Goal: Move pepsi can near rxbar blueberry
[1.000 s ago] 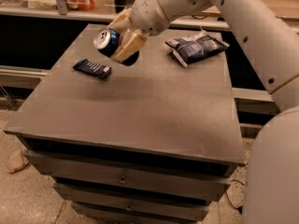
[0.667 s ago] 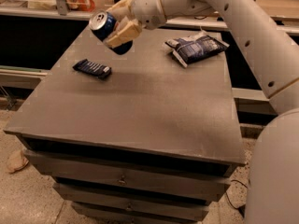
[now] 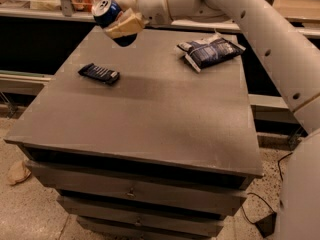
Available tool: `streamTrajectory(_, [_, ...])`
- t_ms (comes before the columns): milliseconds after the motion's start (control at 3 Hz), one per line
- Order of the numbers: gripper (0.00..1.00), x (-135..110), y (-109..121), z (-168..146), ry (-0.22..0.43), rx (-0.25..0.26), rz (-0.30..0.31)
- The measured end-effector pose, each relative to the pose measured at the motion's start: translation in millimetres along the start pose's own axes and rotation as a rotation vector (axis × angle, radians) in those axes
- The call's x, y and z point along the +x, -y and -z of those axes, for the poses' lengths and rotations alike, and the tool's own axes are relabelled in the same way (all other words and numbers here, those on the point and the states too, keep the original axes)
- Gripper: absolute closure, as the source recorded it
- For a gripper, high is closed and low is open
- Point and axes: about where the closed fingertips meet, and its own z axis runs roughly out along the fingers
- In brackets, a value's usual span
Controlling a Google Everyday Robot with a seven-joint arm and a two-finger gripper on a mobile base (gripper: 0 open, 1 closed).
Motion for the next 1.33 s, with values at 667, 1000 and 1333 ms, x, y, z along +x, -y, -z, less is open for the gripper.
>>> streamTrajectory(667, [1.00,2.1,-0.1,-1.4,-0.009,0.038,-0.006])
streamTrajectory(1000, [1.00,-4.8,-14.8,7.4,-0.039,0.137,0.001])
streamTrajectory(1333, [1.00,17.7,-48.0,-5.9,-0.059,0.203,-0.054])
